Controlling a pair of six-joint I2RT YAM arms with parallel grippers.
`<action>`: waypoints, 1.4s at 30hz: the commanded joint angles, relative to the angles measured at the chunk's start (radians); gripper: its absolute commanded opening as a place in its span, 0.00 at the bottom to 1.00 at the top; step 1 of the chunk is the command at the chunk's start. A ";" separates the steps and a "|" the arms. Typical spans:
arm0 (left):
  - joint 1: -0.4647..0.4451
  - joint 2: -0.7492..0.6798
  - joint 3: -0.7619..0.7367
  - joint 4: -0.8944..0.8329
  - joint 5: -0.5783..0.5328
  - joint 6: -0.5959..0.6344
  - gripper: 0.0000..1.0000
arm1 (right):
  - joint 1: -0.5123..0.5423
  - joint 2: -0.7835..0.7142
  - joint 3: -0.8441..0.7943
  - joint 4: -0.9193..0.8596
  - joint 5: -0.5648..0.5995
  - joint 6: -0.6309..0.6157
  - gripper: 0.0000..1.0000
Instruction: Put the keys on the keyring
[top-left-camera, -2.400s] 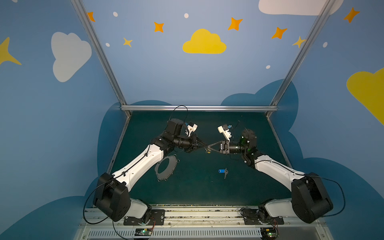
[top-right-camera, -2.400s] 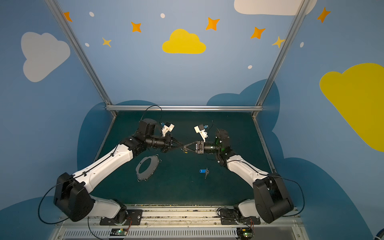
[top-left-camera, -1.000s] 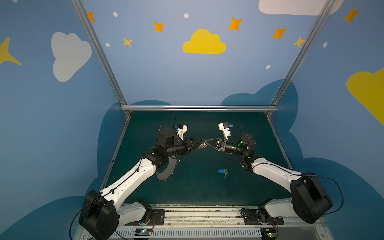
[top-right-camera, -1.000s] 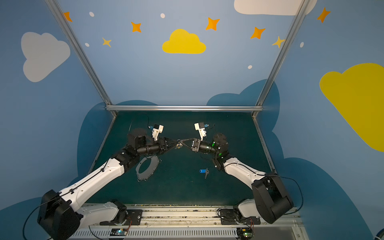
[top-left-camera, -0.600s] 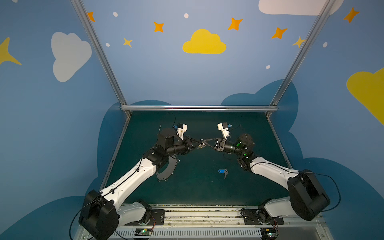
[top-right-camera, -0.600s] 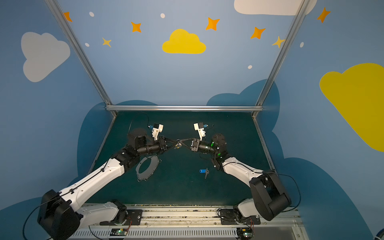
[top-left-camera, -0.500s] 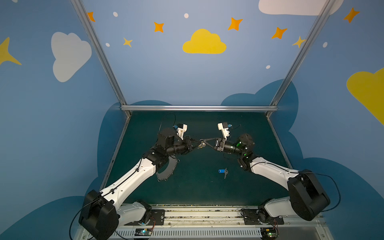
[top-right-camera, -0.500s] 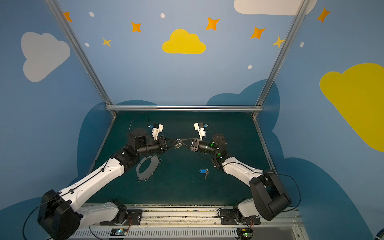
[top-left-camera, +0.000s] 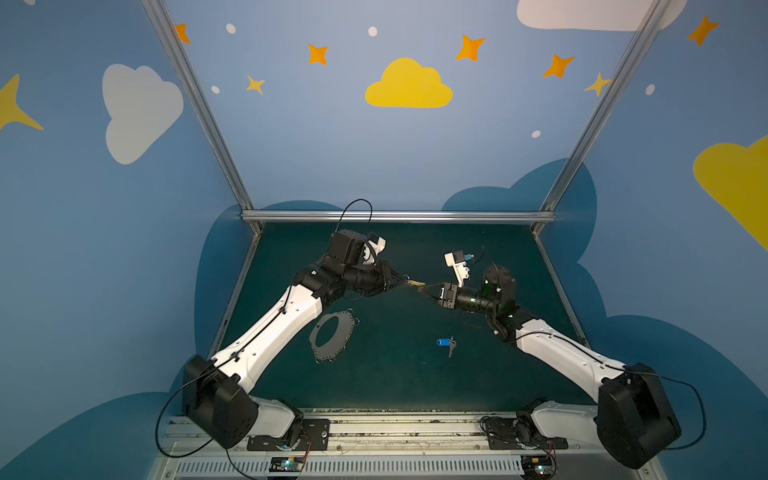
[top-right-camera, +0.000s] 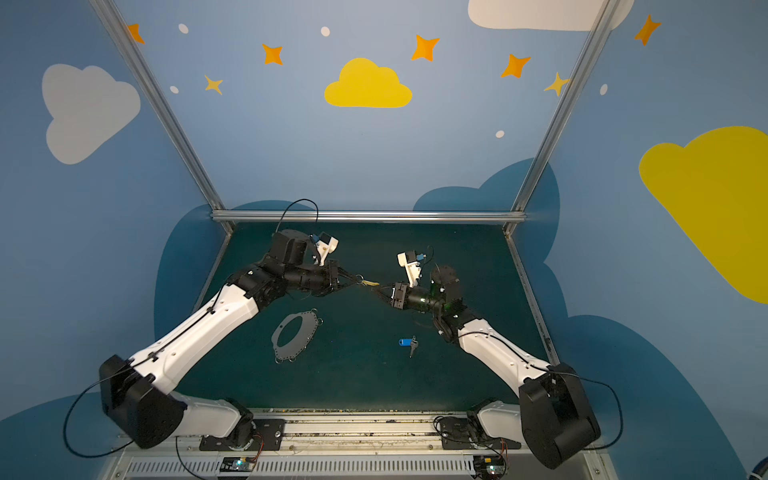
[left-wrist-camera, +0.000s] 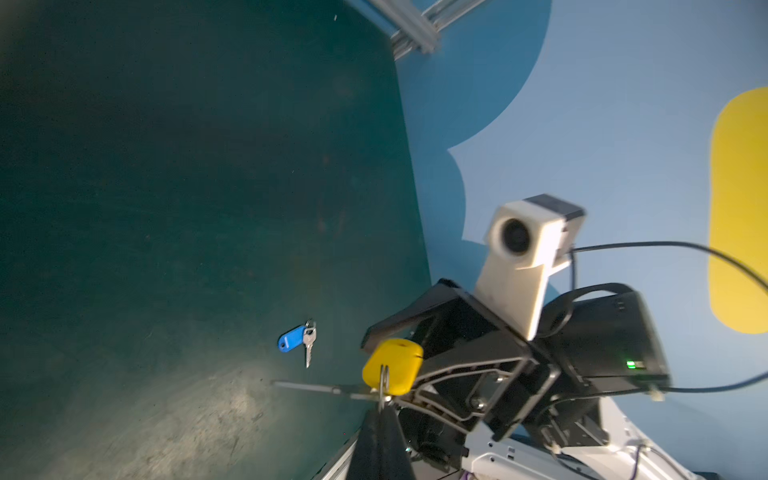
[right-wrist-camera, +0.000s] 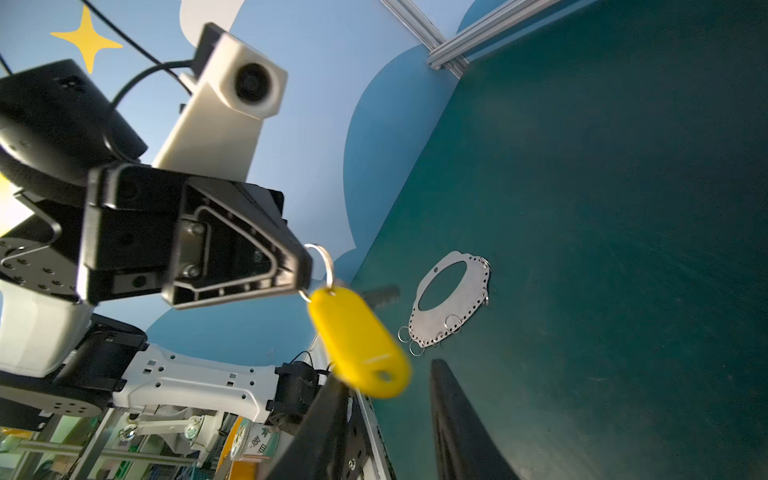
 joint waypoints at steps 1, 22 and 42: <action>0.002 0.042 0.036 -0.167 0.062 0.082 0.04 | -0.005 -0.014 -0.016 -0.047 -0.025 -0.044 0.33; 0.003 0.078 0.067 -0.219 0.063 0.078 0.04 | 0.150 -0.039 -0.002 -0.222 0.144 -0.279 0.42; -0.020 0.084 -0.002 -0.163 0.146 0.050 0.04 | 0.155 -0.009 0.032 -0.176 0.314 -0.208 0.25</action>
